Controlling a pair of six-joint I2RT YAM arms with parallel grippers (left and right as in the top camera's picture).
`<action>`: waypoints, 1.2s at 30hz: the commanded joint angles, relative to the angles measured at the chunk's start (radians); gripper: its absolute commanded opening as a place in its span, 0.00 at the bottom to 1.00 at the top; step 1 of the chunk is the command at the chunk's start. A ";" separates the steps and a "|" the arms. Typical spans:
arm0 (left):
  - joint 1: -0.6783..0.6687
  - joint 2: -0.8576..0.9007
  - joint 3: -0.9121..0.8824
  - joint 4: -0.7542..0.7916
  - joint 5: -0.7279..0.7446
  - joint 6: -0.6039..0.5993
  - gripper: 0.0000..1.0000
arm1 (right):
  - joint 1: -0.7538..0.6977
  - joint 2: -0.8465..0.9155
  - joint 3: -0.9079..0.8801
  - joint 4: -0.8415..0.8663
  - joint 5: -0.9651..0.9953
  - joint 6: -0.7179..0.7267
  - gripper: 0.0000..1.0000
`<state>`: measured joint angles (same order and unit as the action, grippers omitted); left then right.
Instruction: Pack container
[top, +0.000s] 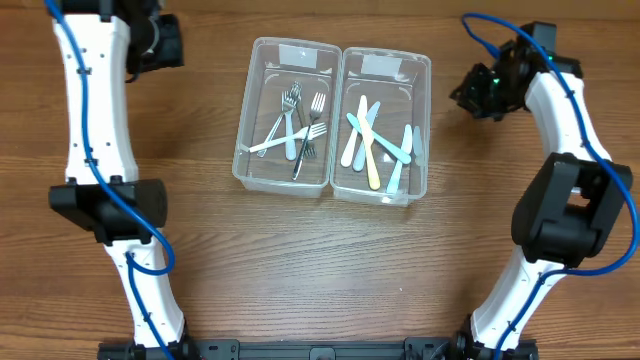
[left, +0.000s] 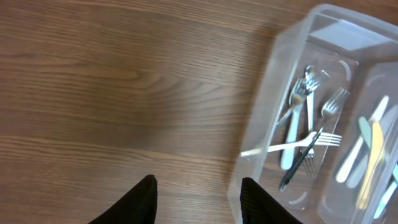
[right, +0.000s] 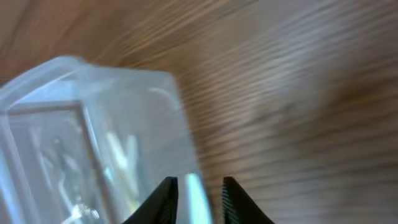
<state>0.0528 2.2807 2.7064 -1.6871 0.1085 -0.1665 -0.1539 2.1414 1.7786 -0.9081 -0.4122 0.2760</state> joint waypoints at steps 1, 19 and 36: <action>0.022 -0.006 0.016 -0.003 0.042 -0.014 0.45 | 0.071 0.014 0.005 0.018 -0.042 0.012 0.27; 0.019 -0.050 0.214 0.018 0.042 0.096 0.20 | -0.002 -0.056 0.387 -0.301 -0.007 -0.217 0.11; 0.018 -0.547 0.428 -0.002 -0.161 0.031 0.36 | -0.044 -0.407 1.213 -0.782 0.242 -0.299 0.37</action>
<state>0.0727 1.7565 3.1359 -1.6840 -0.0216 -0.1181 -0.1959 1.8126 2.9635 -1.6646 -0.2321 -0.0166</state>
